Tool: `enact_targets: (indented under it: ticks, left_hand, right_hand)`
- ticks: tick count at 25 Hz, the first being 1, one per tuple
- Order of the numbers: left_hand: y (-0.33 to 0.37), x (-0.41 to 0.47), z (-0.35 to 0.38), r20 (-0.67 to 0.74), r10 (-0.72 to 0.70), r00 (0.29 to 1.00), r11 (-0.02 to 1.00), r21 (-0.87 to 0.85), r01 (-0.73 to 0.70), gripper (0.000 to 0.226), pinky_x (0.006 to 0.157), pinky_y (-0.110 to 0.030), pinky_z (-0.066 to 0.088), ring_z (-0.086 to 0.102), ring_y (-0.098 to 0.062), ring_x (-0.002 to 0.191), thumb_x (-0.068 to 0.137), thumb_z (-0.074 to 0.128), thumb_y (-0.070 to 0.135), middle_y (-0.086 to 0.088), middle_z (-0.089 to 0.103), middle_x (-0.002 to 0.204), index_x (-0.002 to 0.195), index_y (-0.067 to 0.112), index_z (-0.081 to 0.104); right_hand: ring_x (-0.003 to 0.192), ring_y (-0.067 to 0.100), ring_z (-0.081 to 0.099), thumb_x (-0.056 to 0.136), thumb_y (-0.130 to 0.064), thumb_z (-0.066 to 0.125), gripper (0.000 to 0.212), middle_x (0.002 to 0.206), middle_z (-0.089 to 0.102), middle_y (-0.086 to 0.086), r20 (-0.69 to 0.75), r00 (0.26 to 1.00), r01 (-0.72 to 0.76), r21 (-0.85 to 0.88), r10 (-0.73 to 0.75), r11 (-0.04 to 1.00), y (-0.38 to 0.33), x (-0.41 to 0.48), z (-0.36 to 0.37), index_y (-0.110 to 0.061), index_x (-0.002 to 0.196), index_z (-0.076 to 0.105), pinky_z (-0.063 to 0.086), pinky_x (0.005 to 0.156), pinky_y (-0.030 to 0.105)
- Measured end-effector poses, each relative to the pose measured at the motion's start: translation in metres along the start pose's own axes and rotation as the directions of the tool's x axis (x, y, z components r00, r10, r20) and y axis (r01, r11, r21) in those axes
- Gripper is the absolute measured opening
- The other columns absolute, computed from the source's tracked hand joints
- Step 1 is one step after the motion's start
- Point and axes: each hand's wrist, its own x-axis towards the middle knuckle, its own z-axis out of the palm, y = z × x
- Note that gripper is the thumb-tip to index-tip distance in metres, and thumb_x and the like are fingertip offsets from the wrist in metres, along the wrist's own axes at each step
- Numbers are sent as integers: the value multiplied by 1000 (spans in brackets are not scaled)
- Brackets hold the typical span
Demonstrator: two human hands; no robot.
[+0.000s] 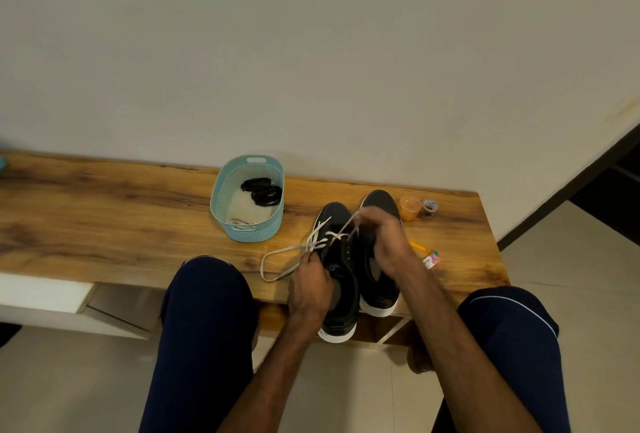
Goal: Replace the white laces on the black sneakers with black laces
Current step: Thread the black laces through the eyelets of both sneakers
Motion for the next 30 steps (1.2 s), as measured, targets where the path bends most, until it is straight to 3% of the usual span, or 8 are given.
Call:
enact_targets:
  ticks: [3, 6, 11, 14, 17, 21, 24, 30]
  left_hand:
    - [1, 0, 1, -3, -9, 1000, 1000, 5, 9, 31, 93, -29, 50, 60, -20, 111, 99, 49, 15, -5, 55, 132, 128, 8, 56]
    - [2, 0, 0, 5, -10, 1000, 1000, 8, 10, 29, 91, -29, 51, 61, -20, 109, 99, 49, 15, -5, 55, 131, 126, 8, 56]
    - [2, -1, 0, 26, -20, 999, 1000, -3, 20, 26, 89, -31, 51, 60, -21, 106, 99, 47, 14, -6, 55, 130, 122, 9, 58]
    - [2, 0, 0, 15, -43, 999, 999, -20, 43, 24, 86, -30, 50, 61, -21, 105, 99, 47, 14, -6, 56, 128, 120, 9, 58]
    - [3, 1, 0, 12, -53, 999, 998, -23, 53, 25, 87, -29, 50, 62, -21, 108, 98, 50, 15, -6, 56, 129, 120, 8, 59]
    - [5, 0, 0, 15, -65, 998, 997, -33, 65, 24, 89, -29, 50, 61, -21, 108, 98, 51, 15, -5, 56, 128, 119, 8, 59]
    - [4, -1, -1, 22, -57, 998, 998, -38, 58, 24, 90, -29, 50, 61, -20, 108, 98, 50, 16, -5, 57, 127, 120, 9, 59]
    - [4, -2, -6, 38, -35, 999, 996, -78, 38, 33, 94, -32, 48, 59, -22, 114, 98, 49, 15, -6, 57, 130, 129, 10, 55]
  right_hand:
    - [70, 13, 56, 95, -35, 59, 33, 69, 64, -2, -67, 987, 85, -537, -143, 839, -12, 4, -24, -15, 71, 70, 48, 66, 34]
    - [103, 19, 51, 92, -44, 63, 29, 107, 56, 3, 161, 941, 194, -977, -299, 86, 15, 8, -14, -15, 98, 67, 50, 88, 43]
    - [121, 23, 40, 100, -38, 52, 30, 129, 48, 2, 265, 943, 264, -964, -200, -35, 50, 12, 10, -23, 120, 67, 33, 103, 48]
    - [108, 18, 53, 94, -27, 66, 13, 111, 58, 0, 200, 935, 304, -878, -292, 369, 40, 6, 12, -17, 98, 74, 43, 95, 41]
    - [89, 16, 66, 93, -8, 62, 15, 89, 71, 2, 18, 952, 304, -188, -307, 934, 3, 1, 6, -9, 81, 70, 52, 82, 33]
    - [59, 16, 55, 90, -18, 59, 24, 61, 61, 3, -179, 940, 285, -52, -290, 957, -27, 2, -21, -15, 66, 63, 45, 68, 34]
    - [68, 10, 58, 91, -17, 64, 9, 78, 64, -1, 3, 935, 248, -722, -355, 646, -5, 0, -18, -10, 93, 59, 45, 69, 32]
    - [105, 25, 63, 97, -42, 53, 29, 113, 69, 1, 226, 956, 234, -972, -187, 20, 37, 6, 10, -25, 116, 65, 44, 97, 47]
